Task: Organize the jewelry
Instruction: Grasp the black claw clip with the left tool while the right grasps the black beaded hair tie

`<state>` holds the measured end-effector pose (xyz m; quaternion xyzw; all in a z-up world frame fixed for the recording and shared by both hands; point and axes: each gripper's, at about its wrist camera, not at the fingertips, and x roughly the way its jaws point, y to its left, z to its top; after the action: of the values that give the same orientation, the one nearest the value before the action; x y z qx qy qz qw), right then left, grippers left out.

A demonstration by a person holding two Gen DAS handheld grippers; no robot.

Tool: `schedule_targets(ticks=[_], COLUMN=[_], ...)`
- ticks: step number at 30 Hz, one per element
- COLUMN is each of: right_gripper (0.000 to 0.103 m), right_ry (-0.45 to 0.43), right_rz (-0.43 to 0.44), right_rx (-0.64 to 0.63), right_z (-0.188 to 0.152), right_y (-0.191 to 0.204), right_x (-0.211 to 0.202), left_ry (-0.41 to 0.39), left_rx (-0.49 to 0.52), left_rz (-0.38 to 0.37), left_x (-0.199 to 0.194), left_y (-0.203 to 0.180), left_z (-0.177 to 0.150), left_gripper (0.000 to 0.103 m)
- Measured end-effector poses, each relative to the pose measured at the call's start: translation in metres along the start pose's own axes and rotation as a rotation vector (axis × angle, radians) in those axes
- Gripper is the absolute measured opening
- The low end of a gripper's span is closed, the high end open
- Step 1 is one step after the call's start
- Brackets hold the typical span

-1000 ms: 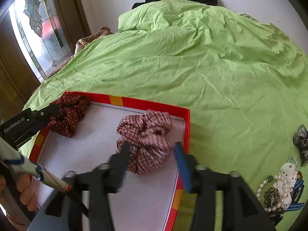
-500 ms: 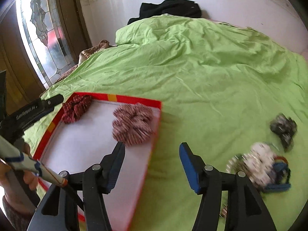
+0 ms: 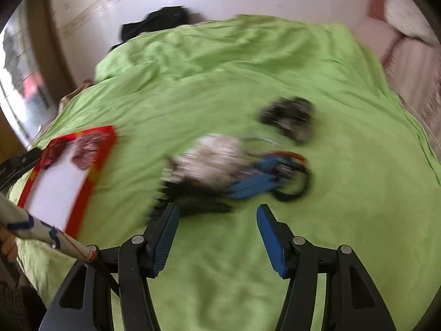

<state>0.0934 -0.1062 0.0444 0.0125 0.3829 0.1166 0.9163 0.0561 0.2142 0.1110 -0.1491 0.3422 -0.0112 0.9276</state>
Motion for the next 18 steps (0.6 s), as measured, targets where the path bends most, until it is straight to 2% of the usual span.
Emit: schedule_targets(ticks=[3, 10, 18], right_gripper=[0.063, 0.063, 0.063], right_ry=[-0.006, -0.036, -0.042], right_rz=[-0.006, 0.011, 0.064], right_rx=[0.048, 0.117, 0.144], right_z=[-0.003, -0.001, 0.014], right_y=[-0.029, -0.077, -0.095], right_x=[0.0, 0.009, 0.027], left_ry=[0.061, 0.174, 0.238], left_rx=[0.035, 0.158, 0.222], left_rz=[-0.069, -0.121, -0.177], left_x=[0.015, 0.054, 0.088], left_y=[-0.034, -0.098, -0.132], left_z=[-0.012, -0.045, -0.062], left_gripper=[0.053, 0.053, 0.053])
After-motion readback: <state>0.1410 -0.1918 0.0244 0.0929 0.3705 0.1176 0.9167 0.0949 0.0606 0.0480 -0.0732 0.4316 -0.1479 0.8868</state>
